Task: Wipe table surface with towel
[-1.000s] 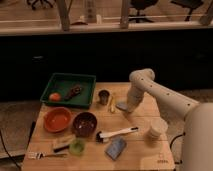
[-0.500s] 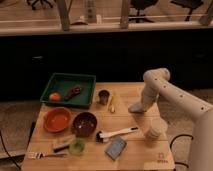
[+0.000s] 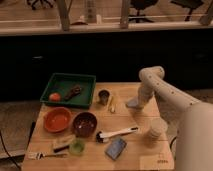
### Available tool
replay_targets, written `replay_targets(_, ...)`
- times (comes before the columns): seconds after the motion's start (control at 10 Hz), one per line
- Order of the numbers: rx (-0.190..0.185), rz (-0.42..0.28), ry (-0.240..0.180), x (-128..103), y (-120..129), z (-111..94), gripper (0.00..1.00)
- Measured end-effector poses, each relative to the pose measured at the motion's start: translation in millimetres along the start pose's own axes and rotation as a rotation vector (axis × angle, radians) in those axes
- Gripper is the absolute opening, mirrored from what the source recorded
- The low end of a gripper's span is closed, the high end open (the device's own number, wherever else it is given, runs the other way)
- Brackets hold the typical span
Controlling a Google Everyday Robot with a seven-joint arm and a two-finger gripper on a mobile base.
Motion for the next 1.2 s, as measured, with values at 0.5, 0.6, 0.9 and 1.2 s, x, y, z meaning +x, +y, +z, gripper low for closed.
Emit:
replay_targets(0.5, -0.007, -0.129, -0.091, -72.5, 4.4, 4.6, 0.00)
replay_targets(0.6, -0.013, -0.134, -0.096, -74.8, 13.8, 4.5, 0.00)
replay_targets(0.9, -0.032, -0.103, -0.079, -50.7, 41.6, 1.7, 0.00)
replay_targets(1.2, -0.031, -0.016, -0.022, -3.5, 48.0, -1.1, 0.00)
